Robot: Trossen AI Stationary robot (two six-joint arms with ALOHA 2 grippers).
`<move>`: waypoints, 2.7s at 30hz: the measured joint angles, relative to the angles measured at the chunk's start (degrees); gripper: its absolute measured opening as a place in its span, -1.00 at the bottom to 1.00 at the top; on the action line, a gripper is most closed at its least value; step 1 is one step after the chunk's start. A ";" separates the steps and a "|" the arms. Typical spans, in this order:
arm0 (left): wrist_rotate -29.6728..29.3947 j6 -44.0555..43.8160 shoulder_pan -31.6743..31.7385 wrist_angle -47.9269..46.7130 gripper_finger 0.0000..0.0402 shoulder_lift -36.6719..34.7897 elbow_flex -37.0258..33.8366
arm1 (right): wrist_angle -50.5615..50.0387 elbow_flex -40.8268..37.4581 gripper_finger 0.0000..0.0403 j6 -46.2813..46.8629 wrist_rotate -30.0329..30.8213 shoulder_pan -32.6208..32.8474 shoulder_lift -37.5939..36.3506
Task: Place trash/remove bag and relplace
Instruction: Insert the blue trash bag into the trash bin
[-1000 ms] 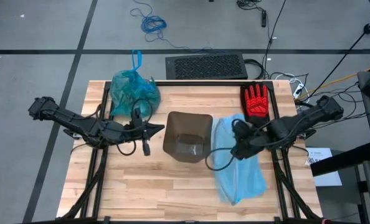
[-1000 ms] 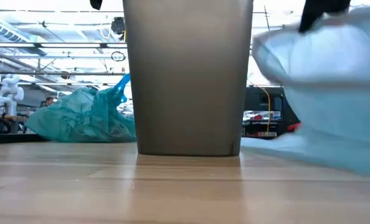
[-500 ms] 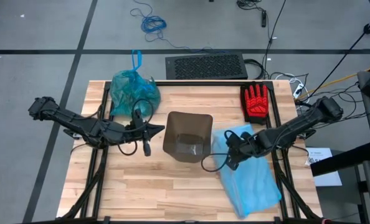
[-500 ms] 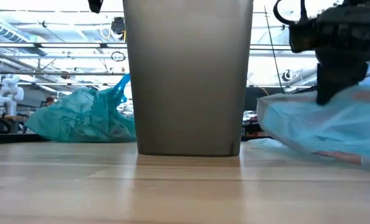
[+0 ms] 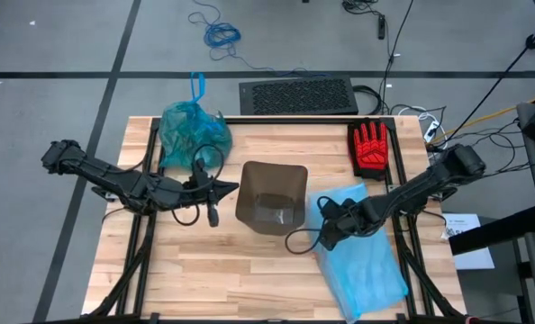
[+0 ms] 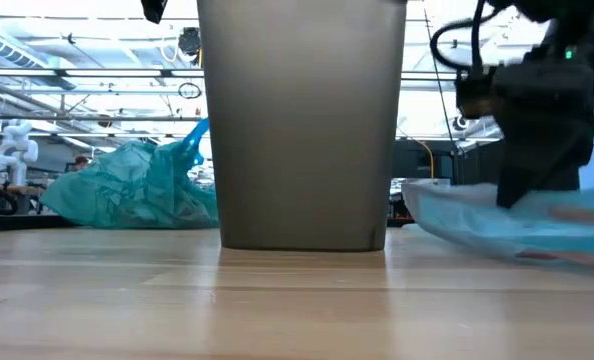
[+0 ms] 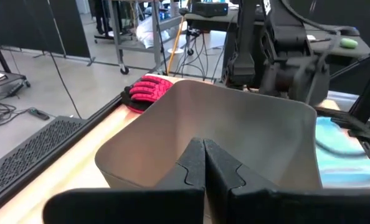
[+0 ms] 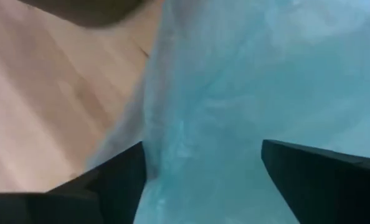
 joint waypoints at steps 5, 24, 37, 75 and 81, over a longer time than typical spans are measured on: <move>0.00 -0.02 0.00 -0.23 -1.00 0.00 0.00 | 0.08 0.01 0.61 0.25 0.44 0.00 7.03; -0.02 0.00 0.00 -0.14 -1.00 0.00 -0.02 | -5.26 0.43 -0.94 -1.60 3.10 -0.02 1.02; -0.04 3.39 0.00 2.70 -1.00 -0.02 -0.04 | -28.70 21.43 -1.00 -7.76 8.01 0.14 -11.61; -3.88 3.36 0.42 2.46 -1.00 -0.04 -0.04 | -7.09 73.72 -1.00 -46.50 -5.46 -14.43 6.05; -3.88 3.11 0.43 2.46 -1.00 -0.04 -0.04 | -20.81 73.66 -1.00 -40.42 -15.31 -19.82 11.81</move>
